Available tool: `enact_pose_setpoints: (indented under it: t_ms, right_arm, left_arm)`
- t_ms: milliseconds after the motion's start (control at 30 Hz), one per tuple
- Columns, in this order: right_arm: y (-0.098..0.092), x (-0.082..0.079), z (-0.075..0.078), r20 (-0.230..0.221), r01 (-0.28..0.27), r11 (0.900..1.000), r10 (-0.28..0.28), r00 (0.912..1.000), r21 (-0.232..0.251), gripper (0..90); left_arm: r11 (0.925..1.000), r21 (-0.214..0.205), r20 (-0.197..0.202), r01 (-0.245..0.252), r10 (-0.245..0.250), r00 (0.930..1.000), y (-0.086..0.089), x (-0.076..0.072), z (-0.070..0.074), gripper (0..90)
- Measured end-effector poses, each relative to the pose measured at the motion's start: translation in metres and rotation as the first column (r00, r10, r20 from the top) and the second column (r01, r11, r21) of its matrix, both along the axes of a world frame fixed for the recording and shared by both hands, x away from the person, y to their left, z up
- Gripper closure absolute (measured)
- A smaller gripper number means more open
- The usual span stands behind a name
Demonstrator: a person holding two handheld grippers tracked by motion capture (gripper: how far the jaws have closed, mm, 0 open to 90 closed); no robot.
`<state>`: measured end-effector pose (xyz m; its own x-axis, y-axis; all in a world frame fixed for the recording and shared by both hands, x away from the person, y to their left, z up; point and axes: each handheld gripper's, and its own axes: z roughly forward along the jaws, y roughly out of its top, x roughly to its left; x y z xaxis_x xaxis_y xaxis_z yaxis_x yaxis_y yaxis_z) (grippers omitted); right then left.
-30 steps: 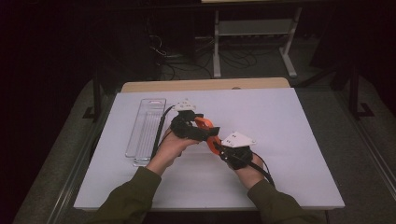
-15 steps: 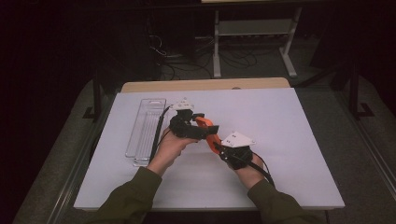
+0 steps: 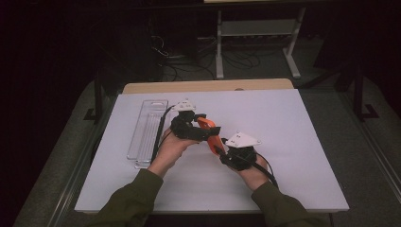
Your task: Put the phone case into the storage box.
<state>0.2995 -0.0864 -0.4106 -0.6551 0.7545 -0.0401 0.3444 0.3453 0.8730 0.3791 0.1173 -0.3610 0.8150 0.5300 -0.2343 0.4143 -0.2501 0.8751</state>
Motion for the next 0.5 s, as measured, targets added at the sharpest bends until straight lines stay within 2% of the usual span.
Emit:
enact_pose_setpoints:
  t_ms: [167, 267, 433, 500]
  right_arm:
    - [-0.005, 0.002, 0.001, -0.029, -0.016, 0.9994, 0.017, 0.9995, 0.03, 38.0]
    - [-0.011, 0.005, 0.0, -0.061, -0.03, 0.9988, 0.032, 0.9976, 0.04, 32.2]
    - [-0.021, 0.008, 0.0, -0.08, -0.04, 0.9978, 0.045, 0.9958, 0.053, 22.8]
    - [-0.025, 0.007, 0.0, -0.09, -0.028, 0.9984, 0.032, 0.9955, 0.048, 18.3]
  left_arm:
    - [1.0, 0.002, 0.004, -0.007, 0.007, 1.0, 0.005, 0.002, 0.002, 14.9]
    - [0.9999, 0.002, 0.008, -0.012, 0.012, 0.9999, 0.007, 0.002, 0.003, 15.0]
    - [0.9998, -0.009, 0.008, -0.02, 0.02, 0.9998, 0.008, 0.002, 0.005, 15.1]
    - [0.9994, -0.022, 0.005, -0.025, 0.025, 0.9997, 0.007, 0.002, 0.005, 15.1]
